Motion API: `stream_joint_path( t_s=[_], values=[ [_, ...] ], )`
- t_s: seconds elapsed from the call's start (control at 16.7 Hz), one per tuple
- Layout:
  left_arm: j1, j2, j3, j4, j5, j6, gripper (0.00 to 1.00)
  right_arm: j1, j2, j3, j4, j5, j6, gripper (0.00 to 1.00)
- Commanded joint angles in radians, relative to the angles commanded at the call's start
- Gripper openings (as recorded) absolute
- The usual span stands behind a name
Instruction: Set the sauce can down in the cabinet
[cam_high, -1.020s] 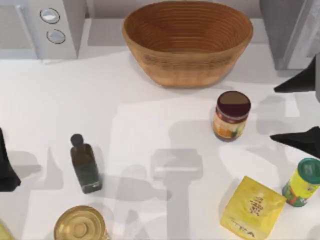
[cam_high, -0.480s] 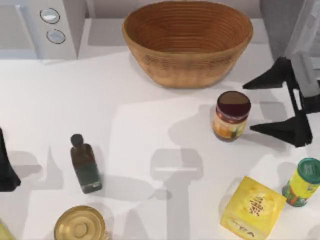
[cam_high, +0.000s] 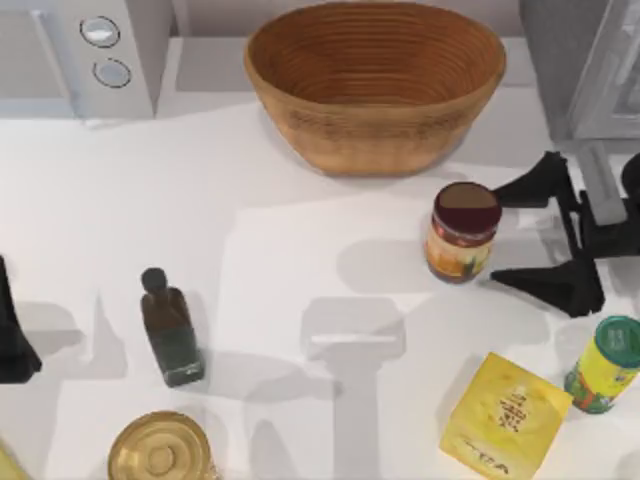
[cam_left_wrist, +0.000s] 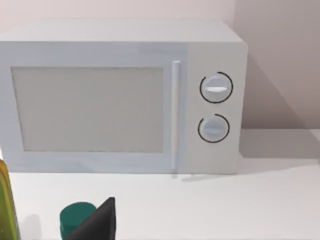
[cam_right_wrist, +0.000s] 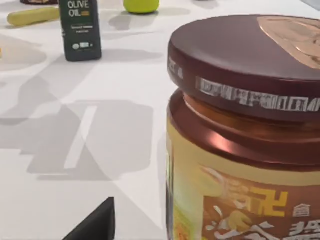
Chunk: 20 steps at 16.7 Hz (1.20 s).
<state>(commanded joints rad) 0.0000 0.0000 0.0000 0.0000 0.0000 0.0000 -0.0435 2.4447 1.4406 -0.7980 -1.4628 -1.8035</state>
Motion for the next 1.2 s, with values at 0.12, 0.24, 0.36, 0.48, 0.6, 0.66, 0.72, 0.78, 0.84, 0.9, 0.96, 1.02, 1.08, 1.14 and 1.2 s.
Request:
stream_joint_path(
  t_s=[0.12,0.24,0.36,0.48,0.6,0.66,0.72,0.78,0.84,0.9,0.96,1.02,1.08,1.14,1.2],
  values=[
    [0.0,0.0,0.0,0.0,0.0,0.0,1.0,0.0,0.0,0.0,0.0,0.0,0.0,1.0],
    [0.0,0.0,0.0,0.0,0.0,0.0,1.0,0.0,0.0,0.0,0.0,0.0,0.0,1.0],
    [0.0,0.0,0.0,0.0,0.0,0.0,1.0,0.006,-0.002,-0.003,0.002,0.002,0.002,1.0],
    [0.0,0.0,0.0,0.0,0.0,0.0,1.0,0.006,-0.009,-0.011,0.035,0.001,0.033,1.0],
    [0.0,0.0,0.0,0.0,0.0,0.0,1.0,0.01,-0.021,-0.028,0.109,-0.001,0.103,1.0],
    [0.0,0.0,0.0,0.0,0.0,0.0,1.0,0.014,-0.028,-0.04,0.162,-0.001,0.152,1.0],
    [0.0,0.0,0.0,0.0,0.0,0.0,1.0,0.019,-0.034,-0.054,0.226,-0.001,0.209,1.0],
    [0.0,0.0,0.0,0.0,0.0,0.0,1.0,0.025,-0.039,-0.071,0.3,-0.001,0.273,1.0],
    [0.0,0.0,0.0,0.0,0.0,0.0,1.0,0.032,-0.043,-0.089,0.385,0.0,0.344,1.0],
    [0.0,0.0,0.0,0.0,0.0,0.0,1.0,0.039,-0.045,-0.109,0.479,0.002,0.42,1.0],
    [0.0,0.0,0.0,0.0,0.0,0.0,1.0,0.047,-0.046,-0.131,0.58,0.003,0.499,1.0],
    [0.0,0.0,0.0,0.0,0.0,0.0,1.0,0.055,-0.046,-0.154,0.686,0.006,0.581,1.0],
    [0.0,0.0,0.0,0.0,0.0,0.0,1.0,0.064,-0.045,-0.178,0.793,0.009,0.664,1.0],
    [0.0,0.0,0.0,0.0,0.0,0.0,1.0,0.073,-0.045,-0.202,0.898,0.013,0.743,1.0],
    [0.0,0.0,0.0,0.0,0.0,0.0,1.0,0.082,-0.045,-0.226,1.0,0.017,0.82,1.0]
  ],
)
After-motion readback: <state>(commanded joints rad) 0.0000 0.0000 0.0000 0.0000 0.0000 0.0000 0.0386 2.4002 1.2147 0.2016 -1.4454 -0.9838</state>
